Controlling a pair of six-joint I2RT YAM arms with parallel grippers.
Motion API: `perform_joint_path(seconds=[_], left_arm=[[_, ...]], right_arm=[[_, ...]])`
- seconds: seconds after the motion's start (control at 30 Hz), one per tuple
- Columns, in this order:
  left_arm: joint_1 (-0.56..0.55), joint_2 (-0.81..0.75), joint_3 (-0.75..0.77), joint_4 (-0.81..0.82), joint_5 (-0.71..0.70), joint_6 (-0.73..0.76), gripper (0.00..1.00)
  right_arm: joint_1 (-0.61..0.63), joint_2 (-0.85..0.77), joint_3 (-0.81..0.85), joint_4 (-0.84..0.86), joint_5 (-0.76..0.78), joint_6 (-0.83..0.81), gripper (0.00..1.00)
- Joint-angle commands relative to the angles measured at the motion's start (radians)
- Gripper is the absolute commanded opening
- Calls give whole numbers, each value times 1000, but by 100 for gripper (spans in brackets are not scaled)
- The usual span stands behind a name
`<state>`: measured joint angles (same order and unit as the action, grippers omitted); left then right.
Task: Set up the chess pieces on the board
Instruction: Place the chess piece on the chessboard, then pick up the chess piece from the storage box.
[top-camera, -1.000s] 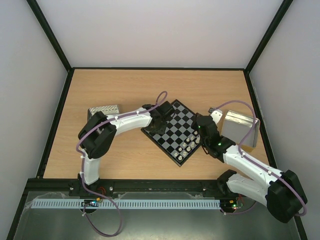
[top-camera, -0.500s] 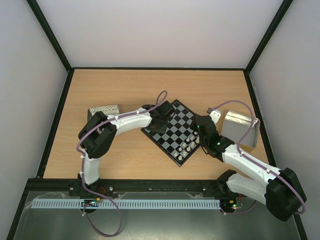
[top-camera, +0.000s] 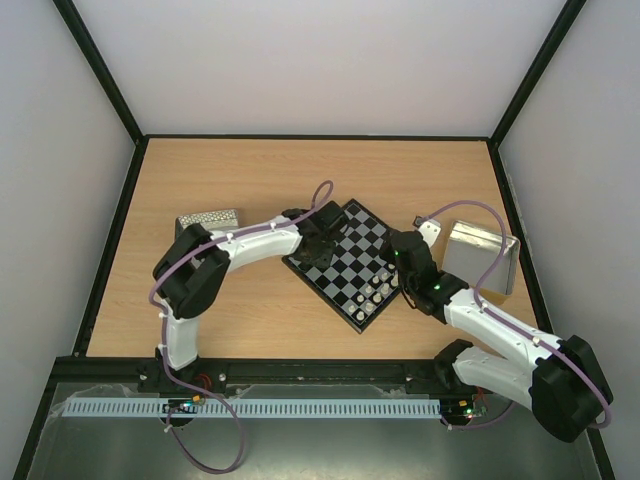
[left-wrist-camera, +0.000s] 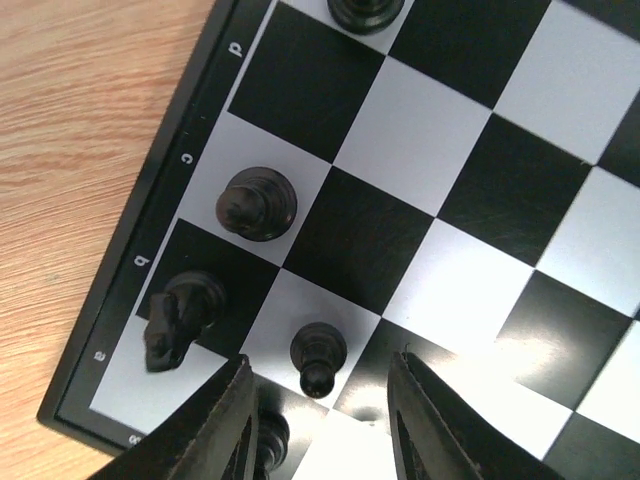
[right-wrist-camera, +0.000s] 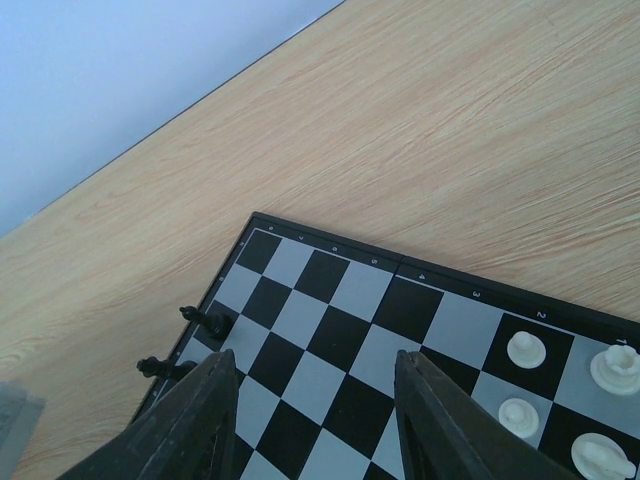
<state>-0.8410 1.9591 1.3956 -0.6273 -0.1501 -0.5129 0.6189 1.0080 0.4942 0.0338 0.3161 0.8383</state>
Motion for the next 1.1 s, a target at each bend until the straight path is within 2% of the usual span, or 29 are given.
perform_joint_path(seconds=[0.0,0.13,0.3,0.43,0.63,0.7,0.83,1.07], left_arm=[[11,-90,-2,-15,-31,-7,39],[46,-176,-42,6,-60,-28,39],[143,-314,-168,69,-139,-85,39],[271,-451,-306,138,-157,-131,39],[496,-618,-538,263,-142,-166,45],[549,-631,-585,304,-108,-152,50],[614,-576,-608,349,-42,-119,50],[647,-415,-557,379,-1,-79,30]], right_arm=[[-5,-2,2,0,19,10,43],[-4,-1,11,0,13,10,43],[-4,21,24,3,-4,10,43],[-4,42,36,3,-21,12,43],[-4,66,57,-3,-26,18,43],[-4,68,70,-11,-20,15,43],[-4,75,95,-12,-20,6,43],[-4,78,109,-29,-27,4,43]])
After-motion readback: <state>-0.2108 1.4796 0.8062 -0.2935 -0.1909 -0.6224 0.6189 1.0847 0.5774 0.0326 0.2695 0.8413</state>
